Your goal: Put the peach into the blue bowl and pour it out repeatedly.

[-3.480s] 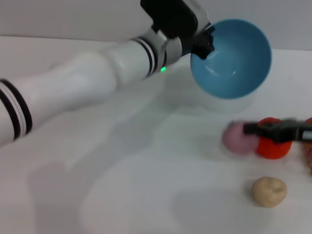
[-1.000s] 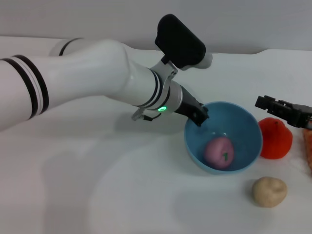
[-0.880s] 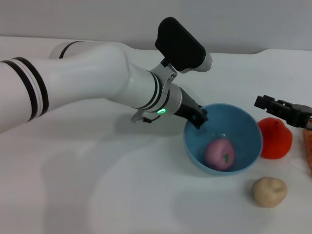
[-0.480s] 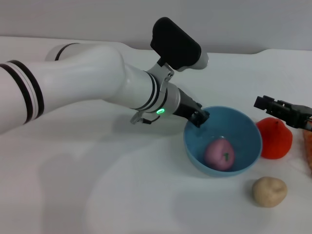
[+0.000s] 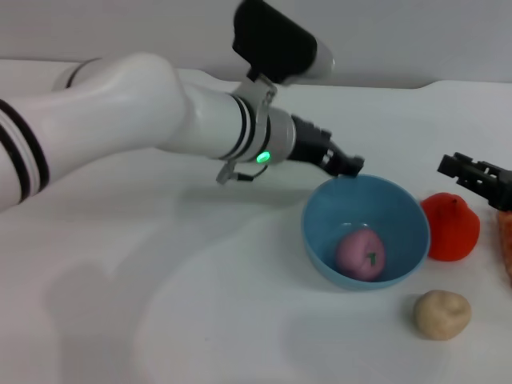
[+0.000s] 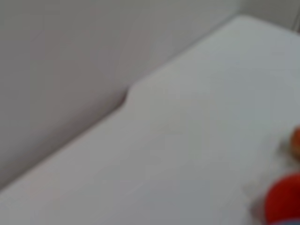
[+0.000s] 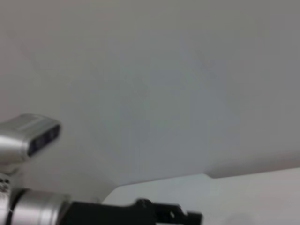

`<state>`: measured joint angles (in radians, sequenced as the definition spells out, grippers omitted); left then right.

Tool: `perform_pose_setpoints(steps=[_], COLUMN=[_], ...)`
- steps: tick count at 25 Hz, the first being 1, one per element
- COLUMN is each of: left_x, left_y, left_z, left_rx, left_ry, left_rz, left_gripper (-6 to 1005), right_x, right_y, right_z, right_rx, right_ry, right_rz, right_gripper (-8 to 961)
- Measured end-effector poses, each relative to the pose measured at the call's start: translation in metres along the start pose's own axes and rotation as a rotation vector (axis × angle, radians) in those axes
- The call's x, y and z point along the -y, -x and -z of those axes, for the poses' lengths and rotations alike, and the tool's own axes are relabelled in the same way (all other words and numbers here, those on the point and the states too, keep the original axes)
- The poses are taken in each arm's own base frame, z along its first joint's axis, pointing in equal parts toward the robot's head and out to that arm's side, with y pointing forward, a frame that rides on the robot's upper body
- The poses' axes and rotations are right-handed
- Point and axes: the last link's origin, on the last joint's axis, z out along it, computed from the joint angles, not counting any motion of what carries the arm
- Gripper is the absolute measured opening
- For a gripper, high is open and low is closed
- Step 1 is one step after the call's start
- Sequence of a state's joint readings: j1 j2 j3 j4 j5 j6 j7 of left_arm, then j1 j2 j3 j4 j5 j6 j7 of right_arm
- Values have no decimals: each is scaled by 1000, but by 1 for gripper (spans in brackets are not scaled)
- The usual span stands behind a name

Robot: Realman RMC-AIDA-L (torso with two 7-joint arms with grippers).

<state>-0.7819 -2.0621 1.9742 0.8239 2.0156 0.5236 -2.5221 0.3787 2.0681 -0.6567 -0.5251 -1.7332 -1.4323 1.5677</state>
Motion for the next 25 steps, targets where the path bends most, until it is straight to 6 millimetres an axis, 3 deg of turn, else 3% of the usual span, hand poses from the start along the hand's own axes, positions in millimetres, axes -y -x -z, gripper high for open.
perform_pose_setpoints(steps=[7,10,15,19,25], left_x=[27,43,51,35,20], left_y=[-10,1,29,56,71], left_z=[23,33,41,45,53], left_rx=[-231,-319,-389,-489,-626], left_ry=[-153,-267,-395,-512,-592], left_rz=[49,85,114,41,-29], left_gripper=[752,777,802,802,802], right_x=[16,27,40,48,50], right_y=[10,10,-4,-20,-40], right_z=[29,47,65,74,86], right_rx=[114,178,243,303,463], right_ry=[-117,-217,-362,-499,-775], right_rz=[113,169,266,312,413], right_gripper=[546,558,594,621,621])
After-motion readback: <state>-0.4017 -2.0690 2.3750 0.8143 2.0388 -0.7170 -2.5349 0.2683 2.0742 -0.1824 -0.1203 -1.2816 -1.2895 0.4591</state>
